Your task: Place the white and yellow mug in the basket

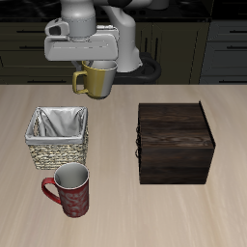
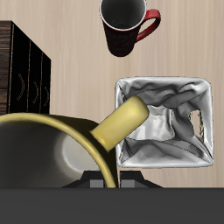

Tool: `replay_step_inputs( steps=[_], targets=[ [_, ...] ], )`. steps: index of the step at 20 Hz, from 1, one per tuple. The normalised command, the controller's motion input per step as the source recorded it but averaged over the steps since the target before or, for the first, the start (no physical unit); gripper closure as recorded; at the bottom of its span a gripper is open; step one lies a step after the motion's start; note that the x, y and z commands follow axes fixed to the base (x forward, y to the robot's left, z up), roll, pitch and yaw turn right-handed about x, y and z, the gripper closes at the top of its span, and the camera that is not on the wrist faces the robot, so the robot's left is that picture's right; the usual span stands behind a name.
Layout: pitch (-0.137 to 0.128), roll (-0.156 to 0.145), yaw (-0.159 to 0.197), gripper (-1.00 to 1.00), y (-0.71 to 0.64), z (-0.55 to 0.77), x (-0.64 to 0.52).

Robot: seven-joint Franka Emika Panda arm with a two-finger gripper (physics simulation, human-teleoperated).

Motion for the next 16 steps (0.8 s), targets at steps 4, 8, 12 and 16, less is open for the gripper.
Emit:
replay_step_inputs(
  steps=[4,8,12,16],
  targets=[
    [0.006,-0.100,0.010,1.00,-0.43,-0.05,0.10],
    [0.012,-0.049,0.014,1.00,-0.18,-0.09,0.04],
    [0.029,-0.036,-0.023,1.00,-0.22,-0.19,-0.01],
    [0.007,0.028,-0.015,1.00,-0.04,-0.06,-0.05]
  ],
)
